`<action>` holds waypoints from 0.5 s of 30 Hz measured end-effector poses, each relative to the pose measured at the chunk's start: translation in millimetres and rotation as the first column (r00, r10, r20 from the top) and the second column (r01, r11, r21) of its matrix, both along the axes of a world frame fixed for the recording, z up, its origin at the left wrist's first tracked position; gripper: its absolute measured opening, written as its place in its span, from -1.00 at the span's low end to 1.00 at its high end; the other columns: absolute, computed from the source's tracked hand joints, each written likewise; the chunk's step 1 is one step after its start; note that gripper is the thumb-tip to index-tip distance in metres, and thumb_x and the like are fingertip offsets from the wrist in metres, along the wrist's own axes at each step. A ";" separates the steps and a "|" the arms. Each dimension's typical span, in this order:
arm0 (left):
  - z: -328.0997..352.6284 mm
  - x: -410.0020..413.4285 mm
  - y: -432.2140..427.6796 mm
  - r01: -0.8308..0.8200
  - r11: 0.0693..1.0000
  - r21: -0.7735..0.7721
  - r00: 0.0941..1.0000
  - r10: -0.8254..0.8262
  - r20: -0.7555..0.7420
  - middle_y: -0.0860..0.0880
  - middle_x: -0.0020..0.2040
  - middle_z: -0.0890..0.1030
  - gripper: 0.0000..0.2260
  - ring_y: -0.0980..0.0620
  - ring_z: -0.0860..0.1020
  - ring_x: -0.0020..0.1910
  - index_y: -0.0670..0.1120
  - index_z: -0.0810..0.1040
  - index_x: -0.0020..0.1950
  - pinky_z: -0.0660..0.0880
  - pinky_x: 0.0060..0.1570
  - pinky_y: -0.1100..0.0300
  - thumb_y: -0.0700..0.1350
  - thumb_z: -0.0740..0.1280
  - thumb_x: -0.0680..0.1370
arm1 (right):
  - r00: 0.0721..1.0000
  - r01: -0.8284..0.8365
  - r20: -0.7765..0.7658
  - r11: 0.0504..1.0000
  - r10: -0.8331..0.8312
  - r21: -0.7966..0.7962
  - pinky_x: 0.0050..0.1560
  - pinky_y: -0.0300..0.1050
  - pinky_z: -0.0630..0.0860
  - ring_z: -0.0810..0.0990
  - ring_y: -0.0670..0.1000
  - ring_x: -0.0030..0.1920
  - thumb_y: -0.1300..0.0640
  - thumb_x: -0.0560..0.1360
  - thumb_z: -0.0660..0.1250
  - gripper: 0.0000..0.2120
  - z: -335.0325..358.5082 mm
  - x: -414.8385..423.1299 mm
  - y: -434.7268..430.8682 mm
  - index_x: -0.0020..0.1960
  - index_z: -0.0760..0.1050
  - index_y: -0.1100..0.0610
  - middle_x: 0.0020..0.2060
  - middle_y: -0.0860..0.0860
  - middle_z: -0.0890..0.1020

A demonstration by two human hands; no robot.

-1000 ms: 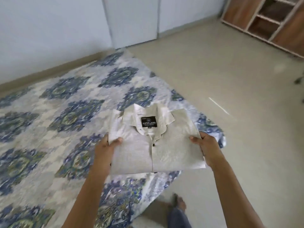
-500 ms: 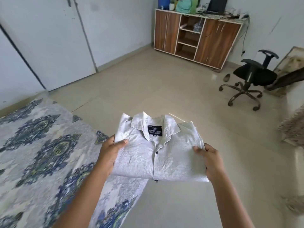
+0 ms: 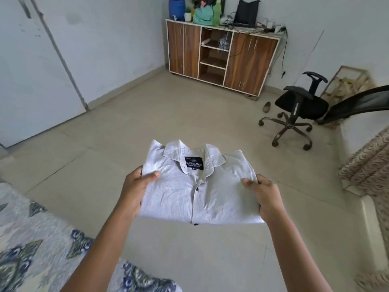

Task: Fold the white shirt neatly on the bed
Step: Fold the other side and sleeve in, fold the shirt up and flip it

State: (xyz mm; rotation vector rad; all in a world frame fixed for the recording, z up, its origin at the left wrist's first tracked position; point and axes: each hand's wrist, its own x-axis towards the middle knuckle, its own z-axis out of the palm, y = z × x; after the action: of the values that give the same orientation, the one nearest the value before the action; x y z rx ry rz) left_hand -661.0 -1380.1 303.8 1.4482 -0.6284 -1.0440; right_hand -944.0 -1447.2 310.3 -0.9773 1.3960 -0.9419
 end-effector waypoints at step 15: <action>-20.8 147.1 -140.3 -0.350 0.935 0.061 0.937 0.350 0.002 -0.08 -0.20 0.68 -0.89 -0.11 0.62 -0.21 -0.12 0.62 -0.05 0.55 -0.11 -0.01 -0.27 0.34 0.49 | 0.928 -0.364 -0.070 0.930 0.367 0.042 -0.16 -0.09 0.40 0.49 0.06 -0.25 0.24 0.44 0.34 -0.93 -33.3 195.7 -240.9 -0.16 0.53 0.25 -0.26 0.06 0.57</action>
State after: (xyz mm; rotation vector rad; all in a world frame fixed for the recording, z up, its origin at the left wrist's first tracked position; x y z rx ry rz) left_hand -513.9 -1520.4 283.0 1.5393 -0.3158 -0.7927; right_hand -748.3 -1688.1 277.0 -1.2124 1.2280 -0.6090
